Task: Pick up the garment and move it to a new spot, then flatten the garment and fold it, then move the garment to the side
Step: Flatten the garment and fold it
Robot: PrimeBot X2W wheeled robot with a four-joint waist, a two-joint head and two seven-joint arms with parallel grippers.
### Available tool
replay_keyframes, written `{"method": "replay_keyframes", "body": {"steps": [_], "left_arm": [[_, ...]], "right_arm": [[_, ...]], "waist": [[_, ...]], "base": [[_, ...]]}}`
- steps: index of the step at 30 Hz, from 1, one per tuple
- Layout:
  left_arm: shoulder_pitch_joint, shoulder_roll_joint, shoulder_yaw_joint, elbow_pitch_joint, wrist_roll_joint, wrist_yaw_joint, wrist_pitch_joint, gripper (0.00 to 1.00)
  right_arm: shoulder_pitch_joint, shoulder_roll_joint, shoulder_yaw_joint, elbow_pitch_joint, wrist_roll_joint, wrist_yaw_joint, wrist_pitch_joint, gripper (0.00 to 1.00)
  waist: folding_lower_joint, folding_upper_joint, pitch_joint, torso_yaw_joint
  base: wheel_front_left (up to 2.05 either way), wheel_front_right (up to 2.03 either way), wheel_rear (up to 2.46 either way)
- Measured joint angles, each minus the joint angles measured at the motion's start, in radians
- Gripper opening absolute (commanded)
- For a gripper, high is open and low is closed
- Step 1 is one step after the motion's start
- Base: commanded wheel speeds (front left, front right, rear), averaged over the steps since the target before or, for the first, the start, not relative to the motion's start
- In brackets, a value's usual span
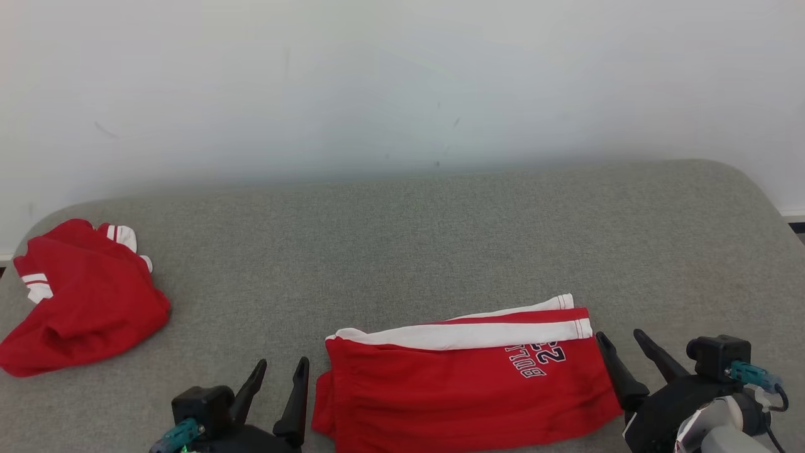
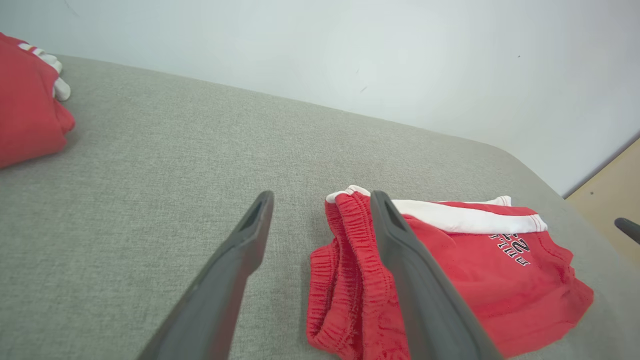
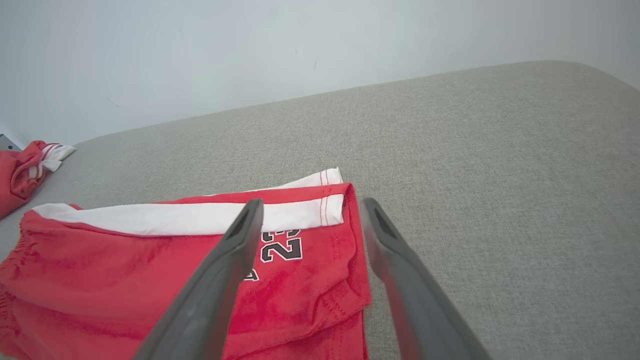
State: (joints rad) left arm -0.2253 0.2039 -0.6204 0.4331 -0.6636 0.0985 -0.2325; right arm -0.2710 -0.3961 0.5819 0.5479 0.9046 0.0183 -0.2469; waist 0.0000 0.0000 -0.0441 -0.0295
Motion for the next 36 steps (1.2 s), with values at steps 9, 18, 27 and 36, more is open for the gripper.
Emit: {"method": "replay_keyframes", "body": {"steps": [9,18,27,36], "left_arm": [[0.074,0.032,0.054,-0.072,0.088,0.025,-0.015,1.0],[0.13,0.04,0.175,-0.098,0.183,0.026,-0.016,1.0],[0.182,0.007,0.253,-0.12,0.307,0.026,-0.016,1.0],[0.183,-0.02,0.315,-0.165,0.4,0.026,-0.018,1.0]], "right_arm": [[0.079,-0.021,-0.094,-0.142,-0.049,-0.084,-0.005,1.0],[0.144,-0.041,-0.176,-0.248,-0.11,-0.116,-0.006,1.0],[0.19,-0.043,-0.209,-0.306,-0.162,-0.125,-0.008,1.0],[0.204,-0.039,-0.248,-0.351,-0.189,-0.134,-0.008,1.0]], "waist": [[0.0,0.0,-0.005,-0.01],[0.0,0.0,0.002,-0.021],[0.0,0.0,0.012,-0.018],[0.0,0.0001,0.018,-0.008]], "base": [[0.0,0.0,0.0],[0.0,0.0,0.0],[0.0,0.0,0.0],[0.0,0.0,0.0]]}}
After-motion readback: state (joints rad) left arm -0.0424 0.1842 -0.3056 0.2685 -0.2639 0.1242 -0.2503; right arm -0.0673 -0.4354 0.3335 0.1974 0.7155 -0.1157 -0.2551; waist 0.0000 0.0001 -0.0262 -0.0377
